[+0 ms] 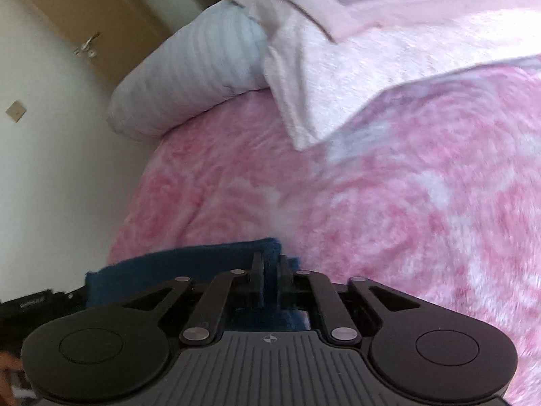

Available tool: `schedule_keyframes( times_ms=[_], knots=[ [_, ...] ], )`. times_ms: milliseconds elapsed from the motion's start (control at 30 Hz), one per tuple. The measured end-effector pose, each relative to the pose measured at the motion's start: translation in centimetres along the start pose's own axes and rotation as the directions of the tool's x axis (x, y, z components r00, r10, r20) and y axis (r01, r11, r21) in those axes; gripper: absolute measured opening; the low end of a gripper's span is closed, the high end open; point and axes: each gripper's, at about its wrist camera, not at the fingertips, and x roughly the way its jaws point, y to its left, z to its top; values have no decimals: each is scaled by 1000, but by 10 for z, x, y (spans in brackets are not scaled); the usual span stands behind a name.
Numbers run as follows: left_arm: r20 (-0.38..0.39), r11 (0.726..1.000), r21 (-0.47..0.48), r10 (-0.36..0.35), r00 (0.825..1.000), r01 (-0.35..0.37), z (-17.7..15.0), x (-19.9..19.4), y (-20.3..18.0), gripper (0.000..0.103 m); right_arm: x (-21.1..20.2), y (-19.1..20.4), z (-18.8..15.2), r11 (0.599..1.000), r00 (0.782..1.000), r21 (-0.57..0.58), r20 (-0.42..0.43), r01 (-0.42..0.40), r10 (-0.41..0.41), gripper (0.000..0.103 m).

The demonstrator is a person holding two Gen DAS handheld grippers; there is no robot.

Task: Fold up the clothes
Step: 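Lower the bundle onto the bed and open both grippers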

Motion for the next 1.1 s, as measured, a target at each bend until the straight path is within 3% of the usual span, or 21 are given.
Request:
schedule_keyframes(
  times_ms=[67, 133, 200, 300, 433, 500, 600, 767, 867, 933, 1033, 1100],
  knots=[
    [16, 1000, 8, 25, 1000, -25, -1, -21, -7, 32, -18, 10, -6, 999, 1000, -39, -8, 3, -3, 56],
    [39, 999, 29, 27, 999, -28, -8, -50, -16, 32, -36, 21, -13, 997, 1000, -78, -16, 5, -6, 63],
    [46, 998, 65, 16, 999, -19, -18, -80, -28, 29, -54, 31, -19, 993, 1000, -117, -24, 7, -10, 63],
    [-25, 986, 160, -38, 999, 42, -54, -117, -57, 12, -81, 47, -29, 984, 999, -176, -35, 10, -16, 63],
    [-121, 963, 255, -58, 991, 87, -101, -121, -87, 11, -106, 70, -51, 966, 998, -259, -61, 7, -24, 62],
    [-116, 961, 268, -34, 993, 65, -109, -109, -90, 10, -95, 81, -70, 948, 995, -318, -82, 22, -51, 56],
    [-107, 957, 288, 0, 994, 31, -123, -91, -95, 18, -70, 85, -86, 923, 992, -381, -87, 55, -95, 55],
    [-93, 951, 309, 44, 995, -13, -123, -71, -100, 23, -46, 84, -80, 927, 989, -362, -75, 94, -130, 55],
    [-100, 949, 312, 75, 992, -40, -124, -72, -104, 23, -42, 92, -80, 907, 982, -400, -71, 131, -173, 55],
    [-112, 949, 309, 101, 989, -62, -121, -79, -110, 26, -48, 88, -74, 927, 982, -356, -97, 116, -160, 55],
    [-102, 928, 332, 213, 972, -169, -115, -96, -126, 30, -71, 91, -64, 941, 981, -319, -120, 110, -155, 55],
    [-83, 890, 358, 332, 940, -283, -112, -109, -140, 36, -91, 98, -60, 944, 978, -310, -131, 113, -161, 55]
  ],
)
